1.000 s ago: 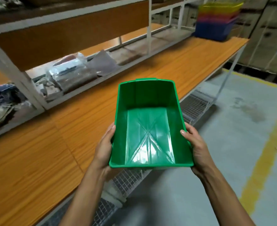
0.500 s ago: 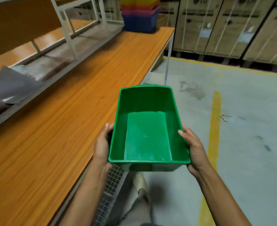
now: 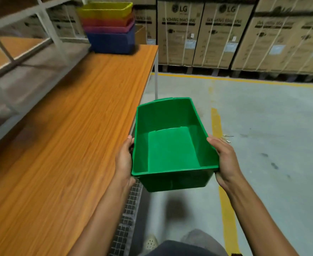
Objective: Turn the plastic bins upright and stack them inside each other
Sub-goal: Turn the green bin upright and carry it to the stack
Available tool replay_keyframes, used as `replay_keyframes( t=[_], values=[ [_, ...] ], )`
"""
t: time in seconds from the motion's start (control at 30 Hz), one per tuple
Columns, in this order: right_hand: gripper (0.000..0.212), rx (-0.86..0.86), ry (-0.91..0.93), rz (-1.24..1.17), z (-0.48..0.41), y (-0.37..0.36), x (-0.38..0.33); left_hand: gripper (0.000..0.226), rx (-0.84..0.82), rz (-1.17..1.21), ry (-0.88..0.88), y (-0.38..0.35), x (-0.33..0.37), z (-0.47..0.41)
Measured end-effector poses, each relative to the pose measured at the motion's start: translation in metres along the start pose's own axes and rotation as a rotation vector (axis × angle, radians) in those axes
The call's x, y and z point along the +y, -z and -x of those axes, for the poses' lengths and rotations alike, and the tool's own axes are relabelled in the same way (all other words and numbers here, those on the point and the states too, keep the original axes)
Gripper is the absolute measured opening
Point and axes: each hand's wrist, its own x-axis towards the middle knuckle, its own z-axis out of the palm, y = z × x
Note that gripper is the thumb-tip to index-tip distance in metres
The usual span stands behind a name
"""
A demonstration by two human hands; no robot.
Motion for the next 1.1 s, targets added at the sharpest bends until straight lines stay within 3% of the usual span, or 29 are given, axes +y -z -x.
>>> replay_keyframes(
  t=[0.2,0.5,0.67,0.77,1.1],
  values=[
    [0.028,0.014,0.037,-0.023,-0.083,0.007,-0.013,0.043,-0.016,-0.011,0.028,-0.057,0.017,-0.093],
    [0.027,0.051,0.029,-0.088,-0.255,0.044,-0.049,0.026,-0.063,-0.124,0.020,-0.168,0.017,-0.239],
    [0.023,0.037,0.022,-0.081,-0.342,0.069,-0.083,0.036,-0.077,-0.164,0.052,-0.237,0.022,-0.298],
    [0.028,0.014,0.015,-0.079,-0.390,0.078,-0.101,0.030,-0.074,-0.148,0.021,-0.272,0.024,-0.331],
    [0.039,0.002,0.012,-0.089,-0.513,0.074,-0.118,0.029,-0.109,-0.094,0.003,-0.326,0.043,-0.433]
  ],
)
